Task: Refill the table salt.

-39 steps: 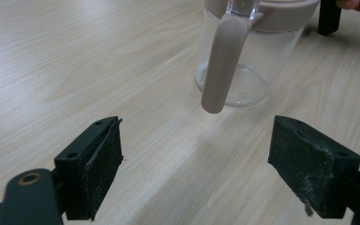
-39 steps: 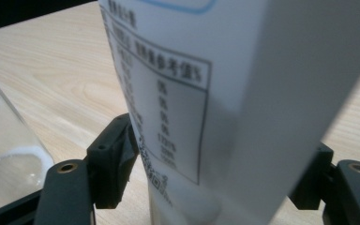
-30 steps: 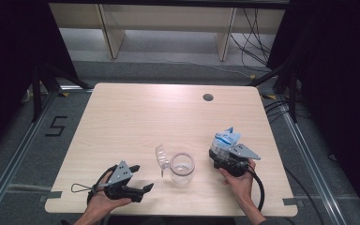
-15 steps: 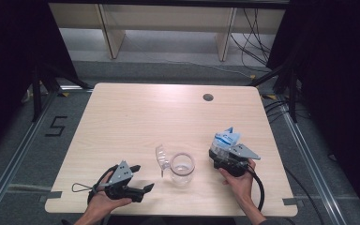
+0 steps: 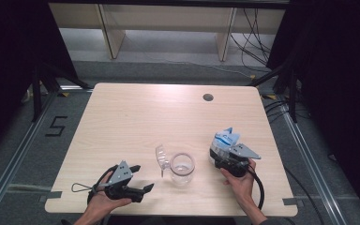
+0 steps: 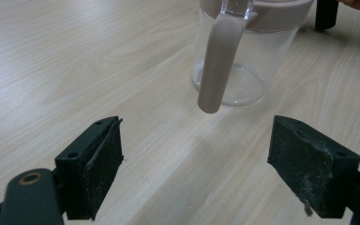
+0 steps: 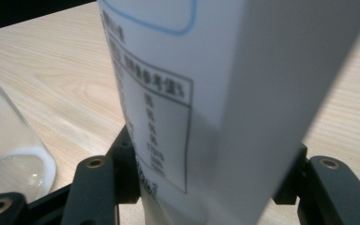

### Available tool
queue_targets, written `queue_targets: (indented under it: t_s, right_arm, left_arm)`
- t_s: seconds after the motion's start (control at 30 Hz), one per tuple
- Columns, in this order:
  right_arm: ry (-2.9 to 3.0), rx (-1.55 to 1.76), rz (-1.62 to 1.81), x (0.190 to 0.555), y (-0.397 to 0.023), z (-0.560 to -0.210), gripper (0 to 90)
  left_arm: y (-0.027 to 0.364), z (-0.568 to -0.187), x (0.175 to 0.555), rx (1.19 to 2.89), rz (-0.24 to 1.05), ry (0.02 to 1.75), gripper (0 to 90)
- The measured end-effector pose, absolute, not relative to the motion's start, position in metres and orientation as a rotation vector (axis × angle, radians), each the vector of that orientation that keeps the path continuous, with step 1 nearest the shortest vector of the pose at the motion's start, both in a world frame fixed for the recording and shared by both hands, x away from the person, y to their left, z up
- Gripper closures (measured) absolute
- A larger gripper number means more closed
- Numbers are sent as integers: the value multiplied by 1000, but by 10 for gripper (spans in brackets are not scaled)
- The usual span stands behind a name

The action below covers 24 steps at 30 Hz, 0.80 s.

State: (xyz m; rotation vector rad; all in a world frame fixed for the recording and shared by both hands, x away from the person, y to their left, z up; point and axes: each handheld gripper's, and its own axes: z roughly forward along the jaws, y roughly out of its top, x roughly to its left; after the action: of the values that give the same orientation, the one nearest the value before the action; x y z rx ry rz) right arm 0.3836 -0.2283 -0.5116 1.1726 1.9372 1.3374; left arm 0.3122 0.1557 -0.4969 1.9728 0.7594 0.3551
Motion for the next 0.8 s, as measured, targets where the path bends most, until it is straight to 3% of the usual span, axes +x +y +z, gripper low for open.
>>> queue_targets:
  t_s: [0.8]
  right_arm:
    - [2027, 797, 1130, 359, -217, -490, 450]
  left_arm:
    - [157, -496, 314, 1978, 355, 753, 176]
